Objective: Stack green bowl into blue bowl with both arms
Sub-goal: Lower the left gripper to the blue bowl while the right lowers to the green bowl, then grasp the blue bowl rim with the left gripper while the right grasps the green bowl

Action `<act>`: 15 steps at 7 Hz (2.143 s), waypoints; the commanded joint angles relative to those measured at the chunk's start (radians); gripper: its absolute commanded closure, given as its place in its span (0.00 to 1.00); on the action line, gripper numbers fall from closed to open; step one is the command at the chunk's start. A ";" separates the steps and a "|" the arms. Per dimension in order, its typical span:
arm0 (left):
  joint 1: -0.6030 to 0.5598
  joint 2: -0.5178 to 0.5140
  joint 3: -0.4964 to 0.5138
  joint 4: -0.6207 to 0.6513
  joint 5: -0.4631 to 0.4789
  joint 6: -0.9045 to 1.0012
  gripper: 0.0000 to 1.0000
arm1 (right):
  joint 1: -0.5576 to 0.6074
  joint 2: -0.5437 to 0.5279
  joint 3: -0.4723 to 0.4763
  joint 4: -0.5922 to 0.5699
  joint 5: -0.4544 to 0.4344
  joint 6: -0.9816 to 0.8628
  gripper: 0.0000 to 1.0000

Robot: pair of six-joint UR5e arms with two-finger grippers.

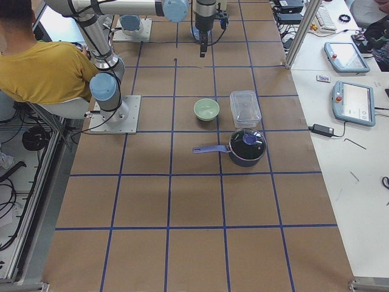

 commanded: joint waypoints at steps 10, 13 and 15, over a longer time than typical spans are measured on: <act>-0.025 -0.150 -0.151 0.293 -0.155 0.003 1.00 | -0.015 0.346 0.250 -0.615 -0.002 -0.096 0.01; -0.396 -0.172 -0.126 0.389 -0.205 -0.505 1.00 | -0.021 0.355 0.249 -0.603 -0.018 -0.081 1.00; -0.555 -0.216 -0.115 0.494 -0.194 -0.714 1.00 | -0.025 0.346 0.241 -0.597 -0.015 -0.079 1.00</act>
